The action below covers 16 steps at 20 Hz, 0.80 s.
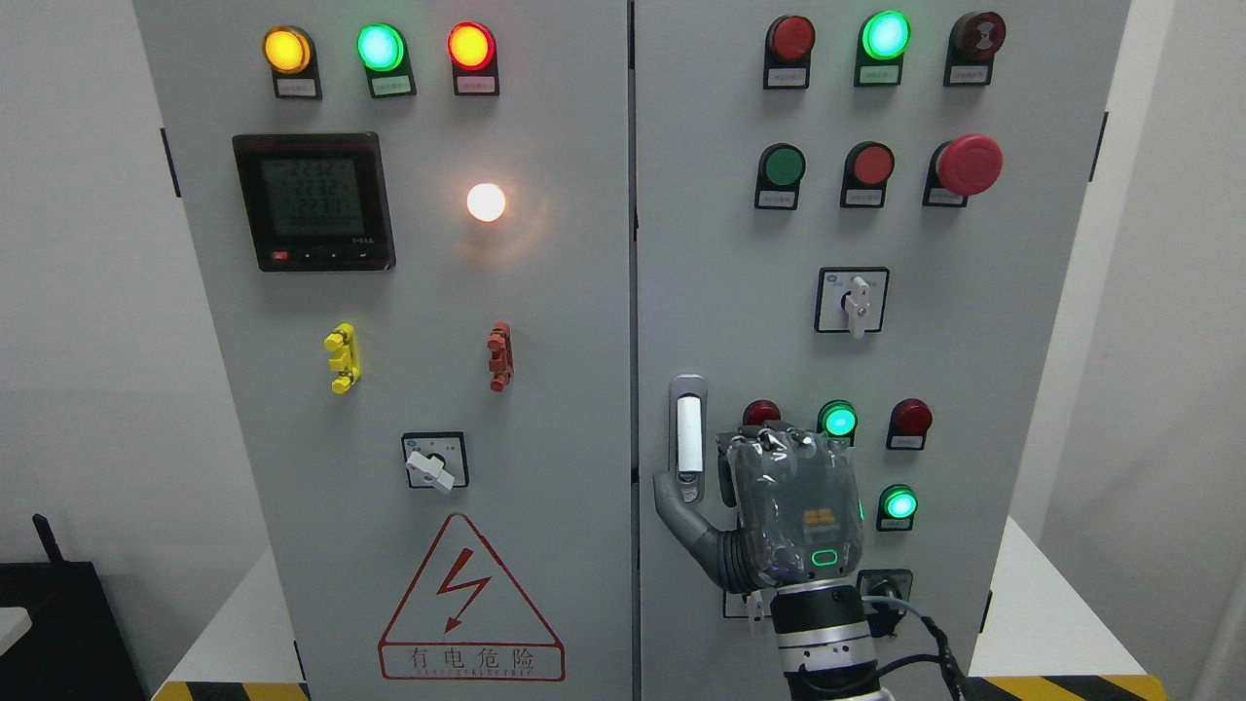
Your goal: Release door handle
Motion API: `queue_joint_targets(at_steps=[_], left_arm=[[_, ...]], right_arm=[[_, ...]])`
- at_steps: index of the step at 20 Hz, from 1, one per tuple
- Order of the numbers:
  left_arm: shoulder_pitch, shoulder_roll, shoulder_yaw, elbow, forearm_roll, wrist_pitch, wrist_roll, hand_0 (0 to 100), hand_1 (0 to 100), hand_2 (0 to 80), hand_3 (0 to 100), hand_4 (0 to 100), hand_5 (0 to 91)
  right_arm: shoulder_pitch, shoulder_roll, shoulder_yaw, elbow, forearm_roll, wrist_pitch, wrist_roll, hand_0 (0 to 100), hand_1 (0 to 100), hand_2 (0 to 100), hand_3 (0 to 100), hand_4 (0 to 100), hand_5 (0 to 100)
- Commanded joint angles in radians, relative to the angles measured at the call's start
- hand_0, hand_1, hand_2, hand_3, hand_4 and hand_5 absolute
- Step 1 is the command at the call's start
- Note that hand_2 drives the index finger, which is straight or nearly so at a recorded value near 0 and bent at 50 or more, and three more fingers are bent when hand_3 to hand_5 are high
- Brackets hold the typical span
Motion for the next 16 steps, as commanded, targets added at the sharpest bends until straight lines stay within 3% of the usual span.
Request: queue_joint_targets(at_steps=[1, 16], left_arm=[[0.000, 0.000, -0.014, 0.020, 0.000, 0.001, -0.001, 12, 39, 0.0, 0, 0, 0.0], [0.000, 0.000, -0.014, 0.020, 0.000, 0.001, -0.001, 12, 39, 0.0, 0, 0, 0.0]], right_arm=[[-0.006, 0.002, 0.000, 0.017, 0.000, 0.000, 0.001, 28, 27, 93, 100, 92, 99], [0.004, 0.007, -0.009, 0.021, -0.002, 0.001, -0.011, 38, 29, 93, 100, 92, 99]])
